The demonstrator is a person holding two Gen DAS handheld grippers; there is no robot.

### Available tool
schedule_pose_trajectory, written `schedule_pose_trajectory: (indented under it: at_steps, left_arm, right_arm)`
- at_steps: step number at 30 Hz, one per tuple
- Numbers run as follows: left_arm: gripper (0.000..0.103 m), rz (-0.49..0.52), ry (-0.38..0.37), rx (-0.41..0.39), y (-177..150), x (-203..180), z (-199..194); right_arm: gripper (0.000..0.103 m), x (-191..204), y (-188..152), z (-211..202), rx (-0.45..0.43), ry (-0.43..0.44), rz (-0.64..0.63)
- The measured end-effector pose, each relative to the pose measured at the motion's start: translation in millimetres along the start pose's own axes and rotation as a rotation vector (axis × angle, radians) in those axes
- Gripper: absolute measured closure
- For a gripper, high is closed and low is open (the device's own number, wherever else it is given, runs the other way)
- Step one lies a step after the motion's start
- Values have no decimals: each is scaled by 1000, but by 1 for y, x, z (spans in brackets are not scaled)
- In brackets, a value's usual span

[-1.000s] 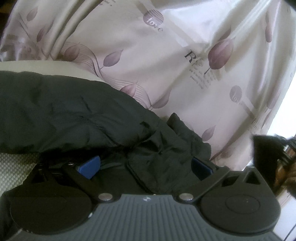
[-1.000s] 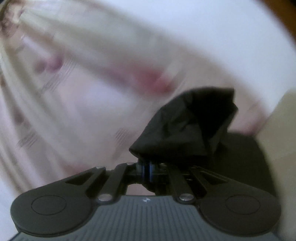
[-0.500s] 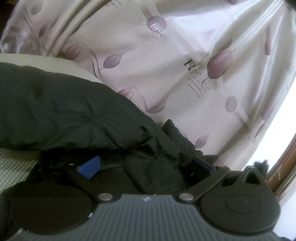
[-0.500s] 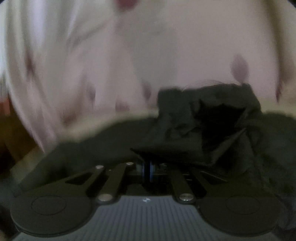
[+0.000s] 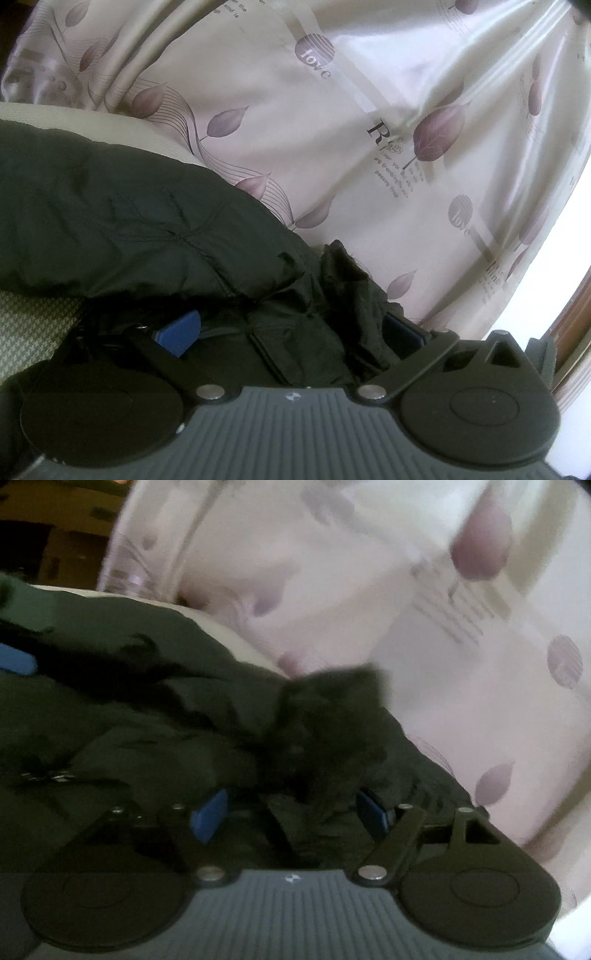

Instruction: Fold large clothes

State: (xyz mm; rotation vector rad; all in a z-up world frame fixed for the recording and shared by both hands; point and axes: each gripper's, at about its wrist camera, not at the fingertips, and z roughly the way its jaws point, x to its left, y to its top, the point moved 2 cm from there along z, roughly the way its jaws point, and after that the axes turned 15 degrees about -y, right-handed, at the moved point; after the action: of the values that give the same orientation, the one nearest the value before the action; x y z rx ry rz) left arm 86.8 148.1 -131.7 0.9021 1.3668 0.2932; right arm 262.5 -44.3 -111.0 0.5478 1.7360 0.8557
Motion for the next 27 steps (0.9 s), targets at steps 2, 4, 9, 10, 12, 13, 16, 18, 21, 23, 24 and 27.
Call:
schedule_pose_trajectory:
  at_steps: [2,4,9,10,12,13,16,18,21,23,24,27]
  left_arm:
    - [0,-3,-3,-2,0,0,0]
    - [0,-8,-8,-3,2,0,-2]
    - [1,-61,31,9,18,-12,-36]
    - [1,-70,66,0,22,-13,-48]
    - [1,-97,125,-11,31,-12,-74]
    - [1,-117,159,-14,35,-9,-85]
    - [3,-256,264,-15,43,11,-120]
    - [6,-355,298,-10,44,25,-136]
    - [13,-416,304,2,44,39,-153]
    - [14,-424,296,-18,49,47,-159]
    - [15,-420,298,-26,53,52,-159]
    - [29,-442,307,-49,63,70,-154]
  right_arm:
    - [26,-4,0,-5,18,38,34]
    - [26,-17,-1,-14,32,63,121]
    - [26,-40,-12,-33,81,52,274]
    - [25,-44,-17,-37,88,50,283]
    - [22,-49,-31,-42,123,8,269]
    - [22,-50,-37,-40,151,-11,262]
    - [22,-60,-55,-36,232,-18,327]
    - [22,-61,-62,-32,266,-33,355]
    - [19,-57,-66,-29,273,-35,367]
    - [14,-56,-68,-30,270,-49,369]
    - [10,-57,-70,-29,274,-50,380]
    - [1,-61,-73,-27,296,-46,412]
